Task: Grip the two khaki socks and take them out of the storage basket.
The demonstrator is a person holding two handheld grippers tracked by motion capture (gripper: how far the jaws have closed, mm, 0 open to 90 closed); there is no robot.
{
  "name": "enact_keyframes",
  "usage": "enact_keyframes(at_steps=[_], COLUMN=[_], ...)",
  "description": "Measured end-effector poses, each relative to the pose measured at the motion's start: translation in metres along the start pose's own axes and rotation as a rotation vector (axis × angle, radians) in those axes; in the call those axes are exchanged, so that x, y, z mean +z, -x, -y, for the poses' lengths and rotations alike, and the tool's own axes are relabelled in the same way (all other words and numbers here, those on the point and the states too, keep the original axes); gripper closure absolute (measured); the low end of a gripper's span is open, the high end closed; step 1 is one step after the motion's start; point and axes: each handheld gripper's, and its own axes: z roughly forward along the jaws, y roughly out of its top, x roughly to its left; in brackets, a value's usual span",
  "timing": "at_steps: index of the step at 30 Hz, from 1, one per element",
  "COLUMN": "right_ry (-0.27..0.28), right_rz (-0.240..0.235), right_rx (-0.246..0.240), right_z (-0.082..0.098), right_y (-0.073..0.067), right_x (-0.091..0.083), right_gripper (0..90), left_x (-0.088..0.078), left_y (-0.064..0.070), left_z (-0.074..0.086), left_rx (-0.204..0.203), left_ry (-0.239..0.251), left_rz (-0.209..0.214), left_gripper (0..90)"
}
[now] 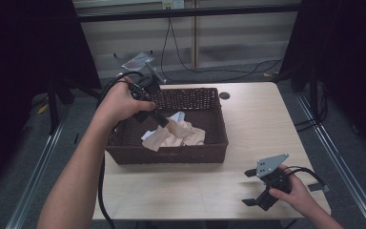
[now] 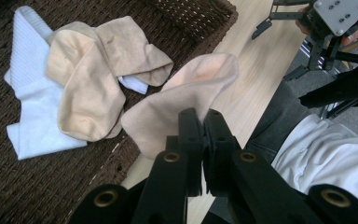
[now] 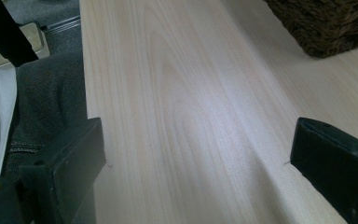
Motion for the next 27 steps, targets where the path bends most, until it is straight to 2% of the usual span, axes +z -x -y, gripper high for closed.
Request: enact_keyframes(at_steps=[6, 7, 9, 16, 18, 27], right_ry=[-0.001, -0.001, -0.001, -0.001, -0.001, -0.004], right_rz=[-0.001, 0.000, 0.001, 0.002, -0.003, 0.002], right_rx=[0.001, 0.001, -0.002, -0.001, 0.002, 0.001], right_z=[0.000, 0.000, 0.000, 0.000, 0.000, 0.000], right_y=[0.000, 0.000, 0.000, 0.000, -0.001, -0.001], right_x=[0.000, 0.000, 0.000, 0.000, 0.000, 0.000], right_gripper=[2.8, 2.9, 2.8, 2.8, 2.8, 2.8], left_x=[0.002, 0.002, 0.005, 0.017, 0.019, 0.034], left_y=[0.004, 0.004, 0.006, 0.010, 0.011, 0.015], left_z=[0.003, 0.003, 0.005, 0.010, 0.011, 0.015], left_rx=[0.015, 0.026, 0.023, 0.056, 0.059, 0.092], left_ry=[0.004, -0.012, 0.003, -0.026, -0.017, -0.052], left_rz=[0.015, 0.016, 0.016, 0.039, 0.030, 0.021], left_gripper=[87.7, 87.7, 87.6, 87.2, 87.1, 87.0])
